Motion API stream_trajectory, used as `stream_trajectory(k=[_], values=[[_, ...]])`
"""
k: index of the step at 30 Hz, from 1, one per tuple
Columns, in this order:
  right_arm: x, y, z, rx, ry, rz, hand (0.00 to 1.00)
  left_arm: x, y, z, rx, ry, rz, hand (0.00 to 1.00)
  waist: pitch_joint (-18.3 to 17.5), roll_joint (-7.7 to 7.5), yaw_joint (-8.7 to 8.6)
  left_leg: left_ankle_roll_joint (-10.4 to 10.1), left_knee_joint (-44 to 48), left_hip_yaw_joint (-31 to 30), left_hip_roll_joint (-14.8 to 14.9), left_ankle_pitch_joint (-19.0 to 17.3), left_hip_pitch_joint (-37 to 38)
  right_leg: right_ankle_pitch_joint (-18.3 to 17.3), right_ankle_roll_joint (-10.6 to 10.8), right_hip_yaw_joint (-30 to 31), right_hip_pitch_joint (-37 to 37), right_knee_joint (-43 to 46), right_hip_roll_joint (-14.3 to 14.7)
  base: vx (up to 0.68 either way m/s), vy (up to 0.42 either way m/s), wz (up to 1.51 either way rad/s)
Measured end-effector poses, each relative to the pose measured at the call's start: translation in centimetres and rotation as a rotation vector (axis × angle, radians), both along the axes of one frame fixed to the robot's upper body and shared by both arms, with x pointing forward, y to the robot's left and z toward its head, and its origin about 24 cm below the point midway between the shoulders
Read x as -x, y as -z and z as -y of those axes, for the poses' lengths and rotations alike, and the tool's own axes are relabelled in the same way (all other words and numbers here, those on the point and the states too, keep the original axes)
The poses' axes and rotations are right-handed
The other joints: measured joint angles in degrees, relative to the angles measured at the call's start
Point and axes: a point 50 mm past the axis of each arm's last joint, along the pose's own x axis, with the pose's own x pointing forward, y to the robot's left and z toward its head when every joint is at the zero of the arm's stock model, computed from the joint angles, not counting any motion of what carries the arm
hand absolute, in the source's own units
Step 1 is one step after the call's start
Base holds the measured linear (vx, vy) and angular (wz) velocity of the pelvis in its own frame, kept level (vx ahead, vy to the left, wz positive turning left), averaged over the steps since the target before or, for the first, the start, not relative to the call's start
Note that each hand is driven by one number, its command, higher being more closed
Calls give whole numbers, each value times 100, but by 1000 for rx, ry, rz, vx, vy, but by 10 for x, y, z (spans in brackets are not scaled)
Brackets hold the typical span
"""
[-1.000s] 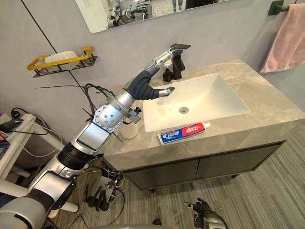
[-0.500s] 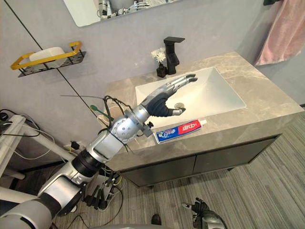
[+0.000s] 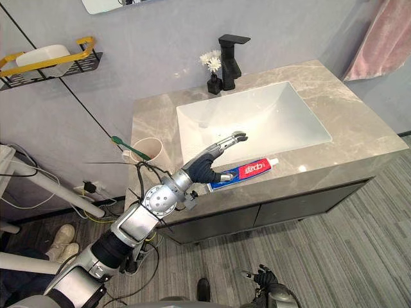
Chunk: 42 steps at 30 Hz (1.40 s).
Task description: Organize washtable
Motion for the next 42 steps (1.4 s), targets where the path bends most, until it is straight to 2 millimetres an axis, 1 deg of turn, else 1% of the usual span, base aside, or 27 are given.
stream_trajectory(k=[11, 13, 17, 20, 23, 28, 31, 38, 42], values=[[2, -1, -1, -2, -4, 21, 0, 12, 17, -13, 48, -21, -98, 0, 5, -24, 3, 0, 0, 7, 9, 0, -85, 2, -3, 8, -85, 13, 4, 1, 2, 0], [2, -1, -1, -7, 5, 23, 0, 13, 17, -12, 57, -23, -98, 0, 14, -47, 3, 1, 1, 15, 15, 1, -117, 11, -13, 15, -124, 13, 12, 9, 9, -2], [-4, -3, -4, -19, 11, 50, 0, 12, 22, -20, 67, -85, -111, 0, 68, -148, -12, -1, -12, 53, 37, 0, -81, 20, -26, 64, -107, -15, 37, 15, 3, -6], [-9, -6, -4, -27, 27, 78, 0, 5, 32, -28, 42, -159, -130, 0, 76, -160, -7, -1, -52, 136, 59, 1, -80, 39, -38, 125, -168, -23, 48, 5, 10, -13], [-12, -7, -4, -42, 53, 94, 0, 3, 38, -28, 40, -177, -156, 0, 87, -176, -16, -15, -117, 177, 54, 13, -90, 85, -23, 147, -202, -87, 50, 16, 20, -9], [-16, -8, -10, -80, 92, 121, 0, 8, 46, -29, 60, -182, -202, 0, 142, -250, -32, -15, -199, 324, 57, 13, -102, 106, -10, 292, -304, -141, 53, 45, 19, -14], [-17, -9, -13, -96, 95, 128, 0, 8, 47, -30, 80, -177, -224, 0, 166, -283, -77, -17, -215, 347, 46, 11, -103, 127, 12, 301, -289, -212, 53, 54, 9, -3], [-18, -9, -18, -117, 90, 138, 0, 8, 48, -34, 99, -165, -257, 0, 172, -275, -77, -68, -192, 517, 53, -36, -54, 147, 35, 519, -302, -216, 36, 21, 18, -12], [-18, -9, -18, -117, 90, 137, 0, 10, 50, -37, 109, -166, -273, 0, 181, -260, -94, -51, -170, 585, 69, -74, -33, 161, 35, 592, -310, -210, 39, -14, 24, -11]])
